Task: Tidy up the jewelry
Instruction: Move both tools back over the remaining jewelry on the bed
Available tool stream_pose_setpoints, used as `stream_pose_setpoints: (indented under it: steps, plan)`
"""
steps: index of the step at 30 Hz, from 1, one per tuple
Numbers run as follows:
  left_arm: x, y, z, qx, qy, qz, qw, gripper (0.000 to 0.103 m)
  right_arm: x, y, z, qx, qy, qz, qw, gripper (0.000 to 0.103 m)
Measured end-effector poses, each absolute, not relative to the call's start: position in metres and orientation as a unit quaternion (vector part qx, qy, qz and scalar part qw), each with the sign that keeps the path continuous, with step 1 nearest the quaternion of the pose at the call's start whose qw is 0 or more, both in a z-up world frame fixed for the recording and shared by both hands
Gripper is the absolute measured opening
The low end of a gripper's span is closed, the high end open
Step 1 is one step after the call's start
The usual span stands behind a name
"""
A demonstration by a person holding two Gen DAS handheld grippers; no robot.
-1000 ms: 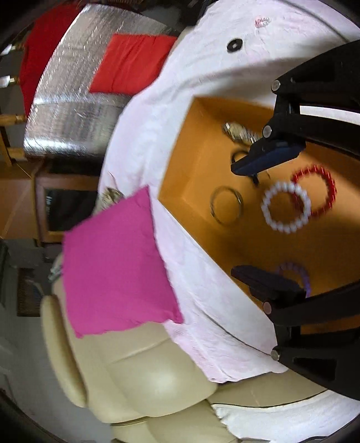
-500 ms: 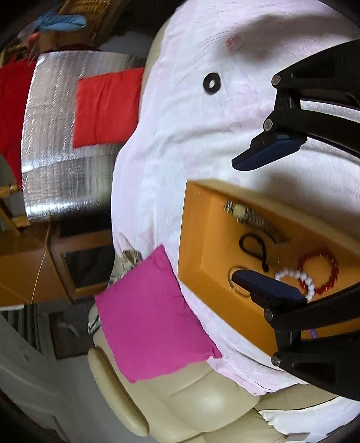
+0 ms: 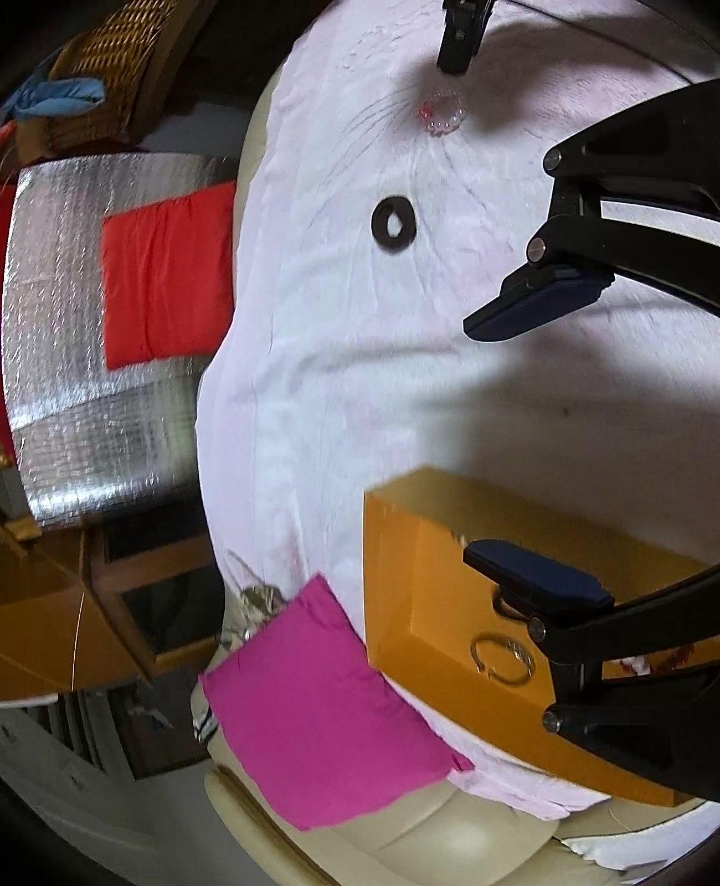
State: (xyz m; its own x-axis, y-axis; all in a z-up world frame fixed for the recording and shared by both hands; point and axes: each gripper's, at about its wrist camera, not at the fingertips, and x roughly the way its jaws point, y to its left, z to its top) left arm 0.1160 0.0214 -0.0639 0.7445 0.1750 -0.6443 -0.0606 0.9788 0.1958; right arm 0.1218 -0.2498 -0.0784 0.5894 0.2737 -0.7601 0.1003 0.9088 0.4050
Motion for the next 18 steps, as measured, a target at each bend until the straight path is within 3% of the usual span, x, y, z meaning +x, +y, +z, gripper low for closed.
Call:
stream_pose_setpoints:
  steps: [6,11,13,18]
  plan:
    - [0.134,0.005,-0.073,0.093,0.351,0.044,0.931,0.075,0.145,-0.243,-0.089,0.172,0.45,0.026,0.876,0.048]
    - [0.146,-0.001,-0.081,0.098,0.35,0.035,0.931,0.075,0.15,-0.23,-0.093,0.118,0.439,0.006,0.891,0.033]
    - [0.15,-0.002,-0.083,0.093,0.35,0.03,0.932,0.075,0.151,-0.227,-0.093,0.102,0.436,0.0,0.894,0.014]
    - [0.157,-0.01,-0.091,0.083,0.362,0.019,0.928,0.075,0.145,-0.229,-0.094,0.094,0.432,0.009,0.897,0.011]
